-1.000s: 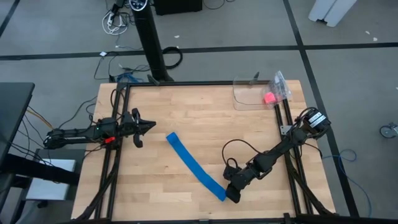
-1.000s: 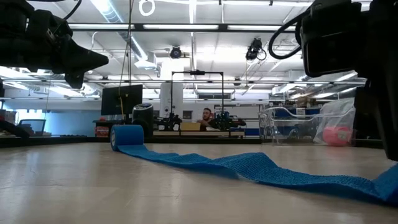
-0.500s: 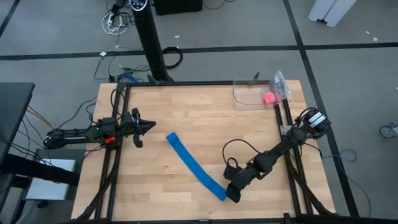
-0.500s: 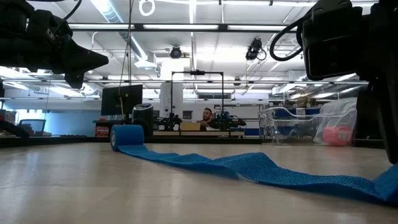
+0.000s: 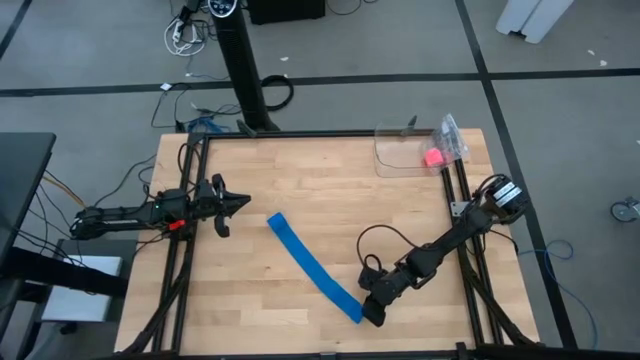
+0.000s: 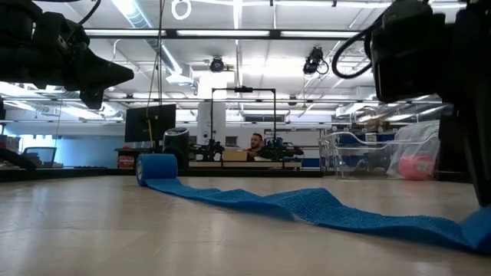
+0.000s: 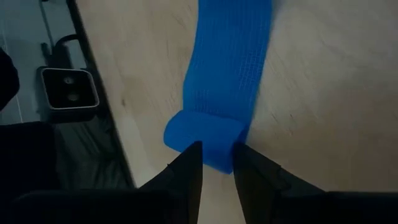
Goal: Roll bandage
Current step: Roll the blue bandage
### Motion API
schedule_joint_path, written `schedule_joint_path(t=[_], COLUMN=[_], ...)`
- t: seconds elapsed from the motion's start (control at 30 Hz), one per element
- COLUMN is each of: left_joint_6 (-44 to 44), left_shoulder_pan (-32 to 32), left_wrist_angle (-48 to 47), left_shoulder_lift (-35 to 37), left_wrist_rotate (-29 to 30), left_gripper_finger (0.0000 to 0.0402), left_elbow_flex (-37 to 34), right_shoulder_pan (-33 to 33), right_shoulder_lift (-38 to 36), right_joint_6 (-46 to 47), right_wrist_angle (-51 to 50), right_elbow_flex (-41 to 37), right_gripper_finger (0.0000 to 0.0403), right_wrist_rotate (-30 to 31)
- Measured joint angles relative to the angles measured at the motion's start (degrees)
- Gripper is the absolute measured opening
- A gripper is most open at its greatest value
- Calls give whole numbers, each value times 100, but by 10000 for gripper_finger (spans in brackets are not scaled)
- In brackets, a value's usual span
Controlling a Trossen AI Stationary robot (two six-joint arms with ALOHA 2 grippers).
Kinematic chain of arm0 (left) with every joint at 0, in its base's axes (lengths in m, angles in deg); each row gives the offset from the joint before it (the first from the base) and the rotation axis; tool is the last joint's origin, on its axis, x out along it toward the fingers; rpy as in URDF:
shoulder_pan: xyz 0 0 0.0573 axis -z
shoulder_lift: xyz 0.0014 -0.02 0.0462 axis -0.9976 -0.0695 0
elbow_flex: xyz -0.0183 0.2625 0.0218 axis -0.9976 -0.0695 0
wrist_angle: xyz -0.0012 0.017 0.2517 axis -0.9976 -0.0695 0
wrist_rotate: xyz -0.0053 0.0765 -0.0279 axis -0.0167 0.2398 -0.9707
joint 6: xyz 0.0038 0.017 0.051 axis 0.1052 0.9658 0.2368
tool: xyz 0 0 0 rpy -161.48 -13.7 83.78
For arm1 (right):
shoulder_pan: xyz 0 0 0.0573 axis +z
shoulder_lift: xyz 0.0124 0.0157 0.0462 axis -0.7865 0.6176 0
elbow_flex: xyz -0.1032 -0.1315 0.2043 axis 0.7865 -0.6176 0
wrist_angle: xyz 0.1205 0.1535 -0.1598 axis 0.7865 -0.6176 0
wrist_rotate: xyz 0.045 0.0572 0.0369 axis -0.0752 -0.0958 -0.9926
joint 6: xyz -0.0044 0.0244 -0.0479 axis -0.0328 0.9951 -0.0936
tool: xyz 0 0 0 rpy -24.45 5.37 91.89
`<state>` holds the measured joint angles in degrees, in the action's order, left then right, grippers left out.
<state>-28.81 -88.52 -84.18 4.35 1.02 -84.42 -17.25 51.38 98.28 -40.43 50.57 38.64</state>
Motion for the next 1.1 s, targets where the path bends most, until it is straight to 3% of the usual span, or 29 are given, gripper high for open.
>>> schedule_joint_path(t=[0.27,0.63,0.93,1.1], left_joint_6=[-2,-6,-15,2], left_shoulder_pan=[0,0,0,0], left_wrist_angle=[-4,-2,0,133], left_shoulder_lift=[2,0,0,-39], left_wrist_rotate=[-42,-59,-188,-670], left_gripper_finger=[33,33,33,33], left_elbow_flex=[0,0,0,0], right_shoulder_pan=[32,289,653,836], right_shoulder_lift=[429,288,286,280], right_joint_6=[-107,-673,-1501,-1861], right_wrist_angle=[708,562,551,552], right_elbow_flex=[24,46,48,49], right_gripper_finger=[82,5,3,2], right_wrist_rotate=[19,479,1177,1475])
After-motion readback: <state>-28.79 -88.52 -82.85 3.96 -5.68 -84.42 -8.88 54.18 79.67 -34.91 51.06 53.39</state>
